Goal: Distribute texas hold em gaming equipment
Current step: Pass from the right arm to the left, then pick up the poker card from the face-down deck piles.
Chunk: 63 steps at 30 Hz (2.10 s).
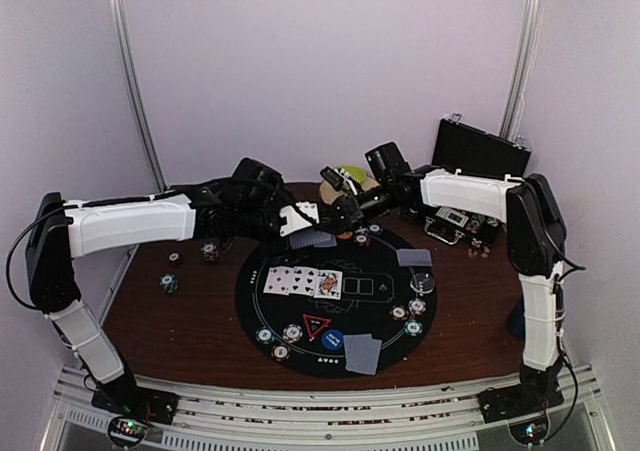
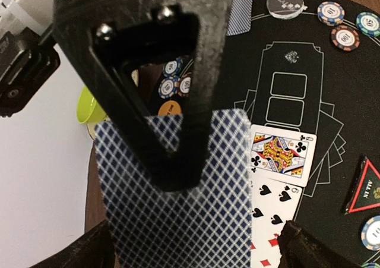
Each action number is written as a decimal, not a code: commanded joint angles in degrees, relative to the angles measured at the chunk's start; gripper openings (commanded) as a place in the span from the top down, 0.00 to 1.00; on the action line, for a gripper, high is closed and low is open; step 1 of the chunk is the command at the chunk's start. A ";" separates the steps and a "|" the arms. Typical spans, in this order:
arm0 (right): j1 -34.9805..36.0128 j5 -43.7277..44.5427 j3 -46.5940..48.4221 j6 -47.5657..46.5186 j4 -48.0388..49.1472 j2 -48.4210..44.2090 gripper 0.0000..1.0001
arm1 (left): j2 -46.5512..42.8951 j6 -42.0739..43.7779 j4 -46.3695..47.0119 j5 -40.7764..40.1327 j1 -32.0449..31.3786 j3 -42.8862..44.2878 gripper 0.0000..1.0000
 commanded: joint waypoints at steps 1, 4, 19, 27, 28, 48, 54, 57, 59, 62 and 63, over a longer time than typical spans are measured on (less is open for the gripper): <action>0.12 -4.79 -1.90 4.42 5.92 -0.12 1.00 | 0.60 0.16 3.07 -0.39 -0.03 -1.90 0.02; 0.12 -5.96 -2.74 6.26 8.20 -0.07 1.00 | 0.00 -0.25 4.16 0.17 -0.02 -2.80 0.02; 0.61 -6.10 -5.12 10.61 13.38 0.77 1.00 | -0.38 -1.55 4.07 2.60 0.48 -2.65 0.32; 0.91 -5.97 -4.98 10.67 13.35 1.03 1.00 | 0.01 -1.56 3.69 2.99 0.47 -2.69 0.46; 0.91 -5.81 -4.82 10.47 13.20 1.02 1.00 | 0.14 -1.49 3.68 3.00 0.44 -2.73 0.46; 0.91 1.33 -0.36 0.13 0.76 2.67 0.72 | 1.93 -3.32 3.28 4.18 1.42 -1.80 0.76; 0.93 2.83 0.49 -2.12 -1.71 2.89 0.72 | 1.99 -3.84 3.15 5.08 2.05 -1.68 0.81; 0.91 3.21 0.85 -2.98 -2.61 2.96 0.72 | 2.08 -3.99 3.08 5.51 2.46 -1.72 0.84; 0.91 3.79 0.85 -3.55 -3.16 3.03 0.72 | 2.11 -4.12 2.72 6.54 2.91 -1.60 0.88; 0.91 5.81 1.31 -5.00 -4.65 3.36 0.73 | 2.13 -4.11 2.71 6.99 3.21 -1.80 0.88; 0.91 6.56 1.69 -5.61 -5.40 3.54 0.75 | 2.06 -4.10 2.71 7.07 3.28 -1.96 0.88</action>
